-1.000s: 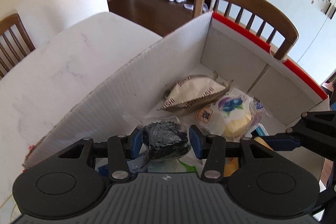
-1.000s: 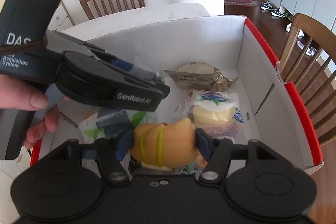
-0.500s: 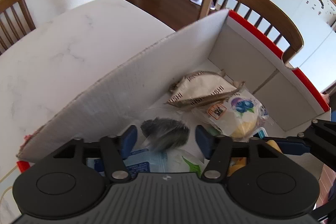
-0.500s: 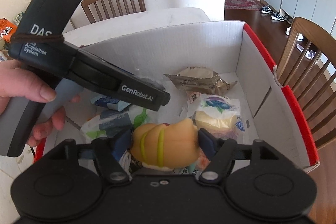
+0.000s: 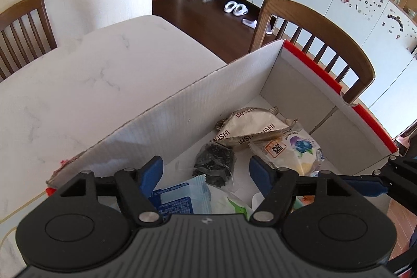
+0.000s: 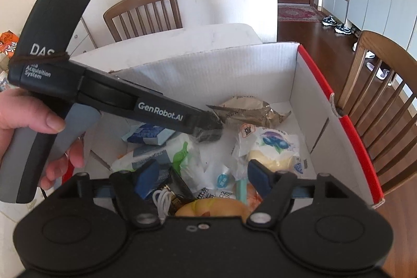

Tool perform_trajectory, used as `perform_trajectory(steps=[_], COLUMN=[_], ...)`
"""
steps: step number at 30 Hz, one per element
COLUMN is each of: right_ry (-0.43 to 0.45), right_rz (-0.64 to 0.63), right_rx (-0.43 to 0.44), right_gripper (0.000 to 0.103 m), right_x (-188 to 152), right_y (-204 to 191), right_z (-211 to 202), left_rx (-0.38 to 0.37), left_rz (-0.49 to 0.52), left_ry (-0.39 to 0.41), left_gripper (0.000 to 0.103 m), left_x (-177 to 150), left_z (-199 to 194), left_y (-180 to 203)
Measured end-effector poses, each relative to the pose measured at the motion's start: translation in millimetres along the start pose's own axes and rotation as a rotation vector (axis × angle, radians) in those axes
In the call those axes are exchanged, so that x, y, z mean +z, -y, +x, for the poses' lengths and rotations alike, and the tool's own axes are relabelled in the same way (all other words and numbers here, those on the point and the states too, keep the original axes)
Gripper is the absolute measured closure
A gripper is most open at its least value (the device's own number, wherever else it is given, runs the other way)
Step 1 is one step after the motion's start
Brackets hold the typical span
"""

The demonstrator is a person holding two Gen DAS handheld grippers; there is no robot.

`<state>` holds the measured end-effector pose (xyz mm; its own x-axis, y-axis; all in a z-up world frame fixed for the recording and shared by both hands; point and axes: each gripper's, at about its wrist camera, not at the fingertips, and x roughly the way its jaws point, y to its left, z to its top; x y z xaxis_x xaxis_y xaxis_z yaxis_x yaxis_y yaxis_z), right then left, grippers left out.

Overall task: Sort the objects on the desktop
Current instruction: 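Open the left tool to drop the black bag while the right tool releases the hot-dog toy, then withdraw both tools from the shoebox back over the placemat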

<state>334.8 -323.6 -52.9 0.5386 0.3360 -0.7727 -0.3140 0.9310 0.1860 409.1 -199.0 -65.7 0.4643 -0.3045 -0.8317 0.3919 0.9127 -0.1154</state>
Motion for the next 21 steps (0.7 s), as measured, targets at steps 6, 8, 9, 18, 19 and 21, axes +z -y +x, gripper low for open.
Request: perform_trajectory(steps=[6, 8, 9, 18, 19, 21], right_ry=[0.017, 0.019, 0.022, 0.039, 0.044, 0.052], right_rz=[0.011, 0.017, 0.020, 0.033, 0.033, 0.030], right_rx=[-0.002, -0.008, -0.009, -0.023, -0.022, -0.026], right_gripper=[0.027, 0.027, 0.027, 0.026, 0.026, 0.026], right_x=[-0.5, -1.6, -2.0, -7.7, -8.1, -9.7], right_y=[-0.1, 0.6, 1.1, 0.7, -0.1, -2.3], right_z=[-10.9, -13.3, -15.1, -25.0, -26.9, -30.6], left_rx=[-0.007, -0.011, -0.012, -0.018, -0.019, -0.014], left_rz=[-0.022, -0.019, -0.018, -0.049, -0.048, -0.050], left_ry=[0.039, 0.052, 0.057, 0.121, 0.126, 0.137], left_gripper=[0.030, 0.030, 0.030, 0.030, 0.030, 0.030], left_x=[-5.6, -8.7, -10.8, -28.4, -31.6, -37.4], left_z=[-19.0, -24.5, -27.6, -68.7, -73.1, -82.4], left_y=[-1.6, 0.3, 0.1, -3.7, -3.9, -4.1])
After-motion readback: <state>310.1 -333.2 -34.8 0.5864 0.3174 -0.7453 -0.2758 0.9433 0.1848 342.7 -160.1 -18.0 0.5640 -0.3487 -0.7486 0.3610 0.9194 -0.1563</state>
